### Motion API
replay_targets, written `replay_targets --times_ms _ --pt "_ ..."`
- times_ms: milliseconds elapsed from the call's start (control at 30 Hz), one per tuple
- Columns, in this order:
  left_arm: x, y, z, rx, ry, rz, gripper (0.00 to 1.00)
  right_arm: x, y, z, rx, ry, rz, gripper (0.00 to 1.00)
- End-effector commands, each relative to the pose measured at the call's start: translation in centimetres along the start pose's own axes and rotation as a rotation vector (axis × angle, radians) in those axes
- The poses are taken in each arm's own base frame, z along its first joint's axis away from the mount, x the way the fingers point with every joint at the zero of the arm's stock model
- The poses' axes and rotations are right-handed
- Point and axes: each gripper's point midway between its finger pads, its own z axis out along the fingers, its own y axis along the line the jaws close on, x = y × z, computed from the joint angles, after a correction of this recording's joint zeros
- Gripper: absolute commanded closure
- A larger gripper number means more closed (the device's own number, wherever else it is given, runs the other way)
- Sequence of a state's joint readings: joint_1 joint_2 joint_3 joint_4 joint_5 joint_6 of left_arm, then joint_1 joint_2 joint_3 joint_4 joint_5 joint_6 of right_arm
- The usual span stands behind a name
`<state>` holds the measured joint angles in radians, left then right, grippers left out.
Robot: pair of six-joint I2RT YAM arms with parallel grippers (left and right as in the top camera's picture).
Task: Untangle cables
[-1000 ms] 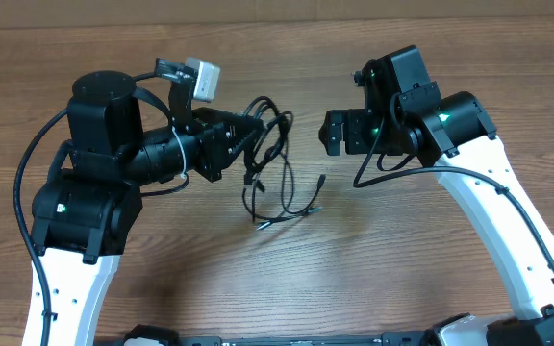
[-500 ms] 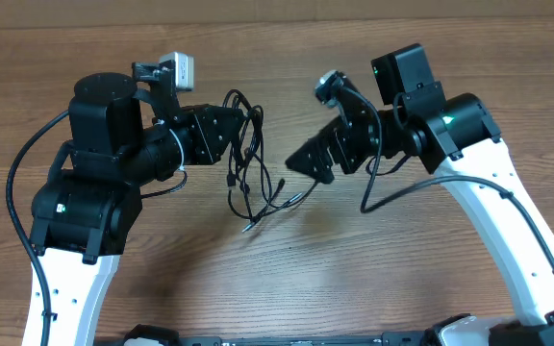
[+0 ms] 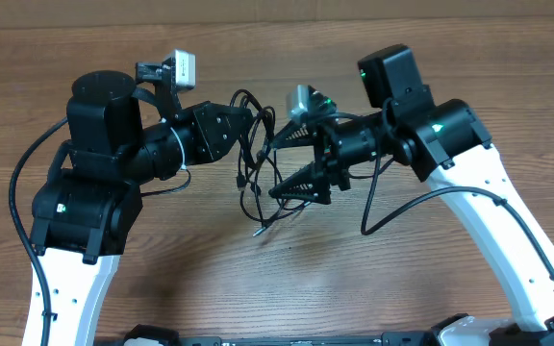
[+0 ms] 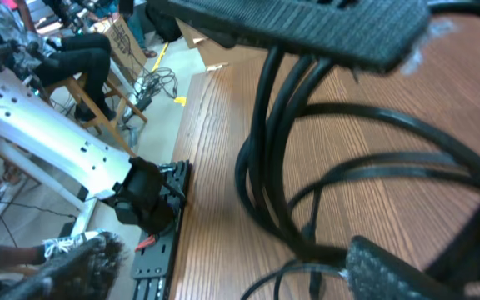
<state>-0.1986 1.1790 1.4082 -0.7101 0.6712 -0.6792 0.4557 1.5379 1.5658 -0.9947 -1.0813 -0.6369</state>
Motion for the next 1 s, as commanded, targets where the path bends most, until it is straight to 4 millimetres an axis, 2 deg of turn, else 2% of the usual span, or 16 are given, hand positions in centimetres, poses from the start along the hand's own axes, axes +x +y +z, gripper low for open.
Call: replay_targets --times_ms 0,167,333,700,767,967 --pt "0.1 -1.9 -1.0 0.065 0.005 -0.036 0.96 -1.1 0.5 -0.2 0.043 0.009 -0.088 0.23" --pt "0.2 -2.0 -1.0 0.072 0.012 -0.109 0.96 -0.7 -0.3 -0.3 0.088 0.034 -0.092 0.4" --pt "0.0 -2.2 -1.0 0.077 0.007 -0.167 0.96 -0.6 -0.5 -0.2 0.091 0.039 -0.09 0.47" --pt "-0.1 -2.3 -1.0 0.083 0.004 -0.224 0.96 -1.0 0.6 1.0 0.057 0.04 -0.124 0.48" --pt "-0.1 -2.3 -1.0 0.083 0.004 -0.224 0.96 -1.1 0.7 1.2 0.054 0.037 -0.133 0.51" --pt "-0.2 -2.3 -1.0 0.082 0.004 -0.224 0.96 -0.9 0.5 1.2 0.066 0.047 -0.131 0.77"
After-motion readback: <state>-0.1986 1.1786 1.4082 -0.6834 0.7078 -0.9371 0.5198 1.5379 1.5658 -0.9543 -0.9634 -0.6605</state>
